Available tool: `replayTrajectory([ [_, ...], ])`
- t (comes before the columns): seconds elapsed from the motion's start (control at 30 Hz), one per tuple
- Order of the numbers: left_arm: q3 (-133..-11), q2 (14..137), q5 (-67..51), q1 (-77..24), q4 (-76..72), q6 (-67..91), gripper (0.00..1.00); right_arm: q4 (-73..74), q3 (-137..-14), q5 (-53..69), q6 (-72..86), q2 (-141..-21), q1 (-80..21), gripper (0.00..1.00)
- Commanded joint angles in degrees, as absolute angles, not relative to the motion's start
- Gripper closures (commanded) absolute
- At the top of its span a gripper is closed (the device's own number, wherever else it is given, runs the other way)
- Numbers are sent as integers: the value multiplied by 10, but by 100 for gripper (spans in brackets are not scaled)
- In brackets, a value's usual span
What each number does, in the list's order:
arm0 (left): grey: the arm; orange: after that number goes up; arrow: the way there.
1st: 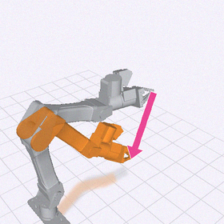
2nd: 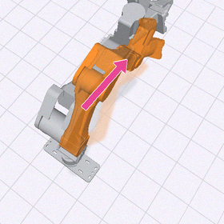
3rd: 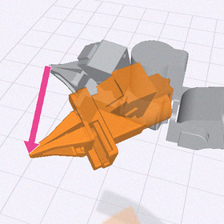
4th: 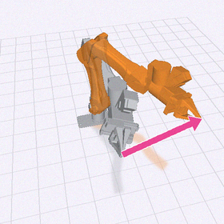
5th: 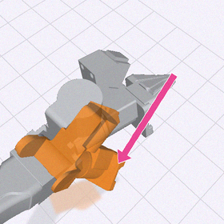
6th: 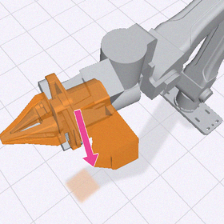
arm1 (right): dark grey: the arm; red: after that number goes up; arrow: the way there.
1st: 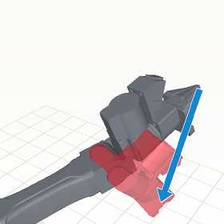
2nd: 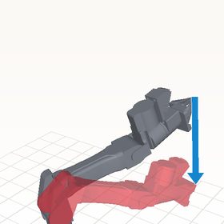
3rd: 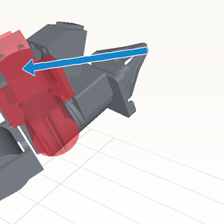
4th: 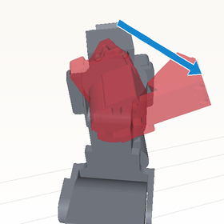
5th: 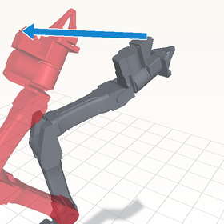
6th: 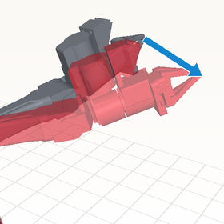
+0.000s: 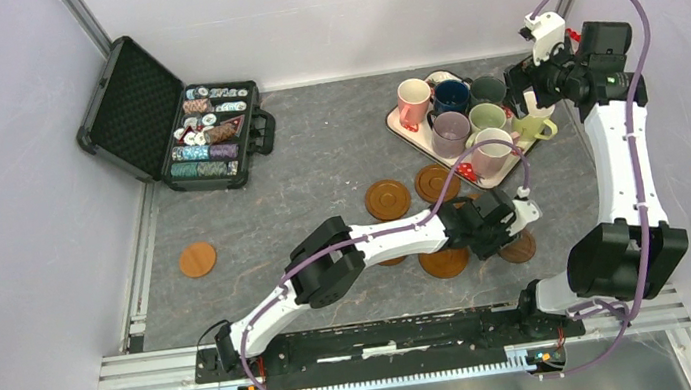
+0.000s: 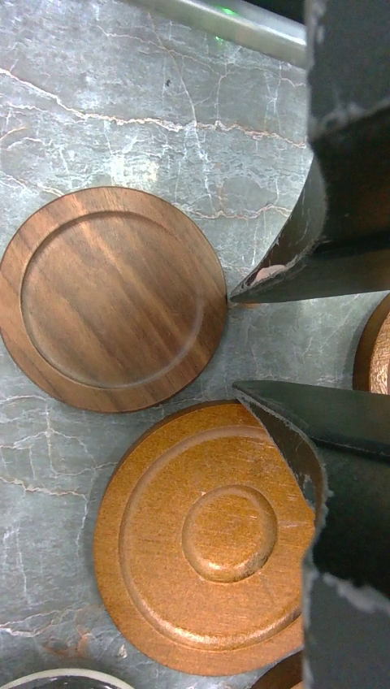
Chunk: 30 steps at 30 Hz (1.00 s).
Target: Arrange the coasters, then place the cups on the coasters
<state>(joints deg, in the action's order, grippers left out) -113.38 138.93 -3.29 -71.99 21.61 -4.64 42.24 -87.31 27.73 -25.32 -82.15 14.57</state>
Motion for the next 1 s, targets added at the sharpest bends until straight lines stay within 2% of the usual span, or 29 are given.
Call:
replayTrajectory([
  [0.0, -1136, 1391, -26, -723, 225, -6, 52, 427, -868, 270, -260, -796, 148, 2],
  [0.17, -1058, 1316, -30, -724, 146, -18, 52, 428, -860, 266, -265, -787, 148, 2],
  [0.5, -1203, 1392, -33, -725, 191, -9, 52, 428, -858, 258, -262, -781, 148, 2],
  [0.97, -1171, 1423, -3, -728, 171, -55, 47, 432, -865, 253, -262, -784, 148, 2],
])
